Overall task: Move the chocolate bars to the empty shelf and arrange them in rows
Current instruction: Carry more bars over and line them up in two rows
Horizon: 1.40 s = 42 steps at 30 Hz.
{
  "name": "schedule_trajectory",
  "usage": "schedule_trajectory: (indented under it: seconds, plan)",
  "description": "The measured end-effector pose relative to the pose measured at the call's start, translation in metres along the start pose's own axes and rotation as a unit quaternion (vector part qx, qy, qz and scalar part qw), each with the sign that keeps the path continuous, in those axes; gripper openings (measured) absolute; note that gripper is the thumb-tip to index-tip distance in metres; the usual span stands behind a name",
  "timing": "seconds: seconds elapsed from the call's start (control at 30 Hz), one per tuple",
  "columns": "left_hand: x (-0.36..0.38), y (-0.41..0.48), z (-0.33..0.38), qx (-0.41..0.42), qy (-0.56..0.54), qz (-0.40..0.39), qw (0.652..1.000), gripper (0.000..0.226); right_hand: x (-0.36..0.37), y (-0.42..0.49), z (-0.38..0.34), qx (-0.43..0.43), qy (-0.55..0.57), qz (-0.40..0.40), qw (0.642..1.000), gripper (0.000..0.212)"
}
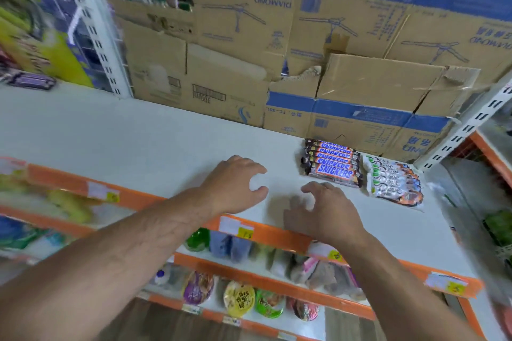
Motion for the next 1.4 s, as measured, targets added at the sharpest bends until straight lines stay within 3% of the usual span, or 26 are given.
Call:
schedule_trajectory:
  seconds: [0.13, 0.3, 0.5, 0.73, 1.4]
  plan:
    - [-0.051, -0.047, -0.071, -0.038, 0.017, 0.011, 0.999, 0.050, 0.011, -0.006, -0.101, -0.046, 0.025, -0.021, 0.998, 0.060]
    - [-0.114, -0.111, -0.167, -0.114, 0.008, 0.035, 0.993, 0.051, 0.034, -0.005, -0.229, -0.104, 0.023, -0.033, 0.994, 0.050]
    - [-0.165, -0.177, -0.265, -0.208, 0.027, -0.009, 0.978, 0.048, 0.068, -0.004, -0.358, -0.168, 0.026, -0.081, 0.982, 0.048]
    - [-0.212, -0.230, -0.362, -0.280, -0.014, 0.016, 0.960, 0.052, 0.108, 0.018, -0.487, -0.252, -0.008, -0.122, 0.960, 0.051]
    - [-0.338, -0.219, -0.654, -0.369, 0.041, 0.030, 0.928, 0.052, 0.197, 0.174, -0.794, -0.363, 0.030, -0.159, 0.918, 0.052]
Point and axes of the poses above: each hand's wrist, its own y-axis towards the middle knuckle, its own x-axis out of the palm, z = x × y, the point moved 8 cm from there along y, towards the middle knuckle
